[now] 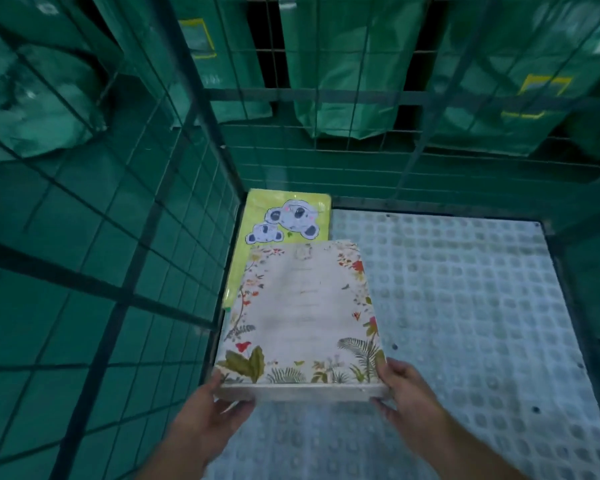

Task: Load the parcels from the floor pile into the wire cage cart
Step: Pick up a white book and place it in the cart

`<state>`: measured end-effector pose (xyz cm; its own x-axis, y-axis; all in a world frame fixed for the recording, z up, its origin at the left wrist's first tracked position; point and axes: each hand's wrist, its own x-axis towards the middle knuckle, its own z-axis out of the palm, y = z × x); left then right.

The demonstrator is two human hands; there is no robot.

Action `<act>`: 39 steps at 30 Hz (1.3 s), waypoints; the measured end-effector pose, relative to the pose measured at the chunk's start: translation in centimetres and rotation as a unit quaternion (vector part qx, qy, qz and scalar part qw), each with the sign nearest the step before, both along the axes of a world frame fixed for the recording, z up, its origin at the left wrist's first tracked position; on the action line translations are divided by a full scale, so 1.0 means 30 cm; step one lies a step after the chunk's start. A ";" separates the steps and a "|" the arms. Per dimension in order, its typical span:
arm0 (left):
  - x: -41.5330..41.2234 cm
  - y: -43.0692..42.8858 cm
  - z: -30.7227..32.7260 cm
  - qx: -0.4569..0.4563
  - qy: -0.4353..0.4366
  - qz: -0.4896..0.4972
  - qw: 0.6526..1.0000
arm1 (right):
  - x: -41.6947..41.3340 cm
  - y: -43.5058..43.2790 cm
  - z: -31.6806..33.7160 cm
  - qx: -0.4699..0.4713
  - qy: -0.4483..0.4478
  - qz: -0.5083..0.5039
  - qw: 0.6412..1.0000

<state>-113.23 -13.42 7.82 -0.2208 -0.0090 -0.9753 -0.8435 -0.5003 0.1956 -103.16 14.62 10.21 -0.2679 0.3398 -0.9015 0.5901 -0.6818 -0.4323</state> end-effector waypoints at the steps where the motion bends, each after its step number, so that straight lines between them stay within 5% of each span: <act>1: -0.055 0.010 -0.052 -0.008 0.013 -0.003 1.000 | -0.059 0.003 -0.048 0.008 0.005 0.003 1.000; 11: -0.515 0.072 -0.464 -0.103 0.080 -0.020 0.991 | -0.533 -0.027 -0.573 0.108 0.025 0.072 0.991; 14: -0.528 0.122 -0.526 -0.040 0.101 -0.026 0.994 | -0.617 -0.068 -0.713 0.073 0.063 0.119 0.988; 19: -0.543 0.153 -0.519 0.040 0.134 -0.088 0.986 | -0.734 -0.137 -0.720 0.074 0.084 0.178 0.978; 25: -0.244 0.050 -0.452 -0.038 0.014 -0.188 0.981 | -0.450 -0.258 -0.629 0.016 -0.013 0.205 0.979; 33: 0.289 -0.033 -0.126 -0.074 -0.134 -0.395 0.906 | 0.225 -0.380 -0.315 -0.095 -0.162 0.204 0.961; 39: 0.426 0.022 0.177 -0.080 -0.073 -0.620 0.777 | 0.541 -0.373 0.037 -0.072 -0.175 0.087 0.978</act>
<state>-100.45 -12.74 13.14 -0.0433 -0.0008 -0.9991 -0.6768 0.7356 0.0288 -86.93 3.42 11.31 0.0240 0.1786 -0.9836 0.7969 -0.5976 -0.0891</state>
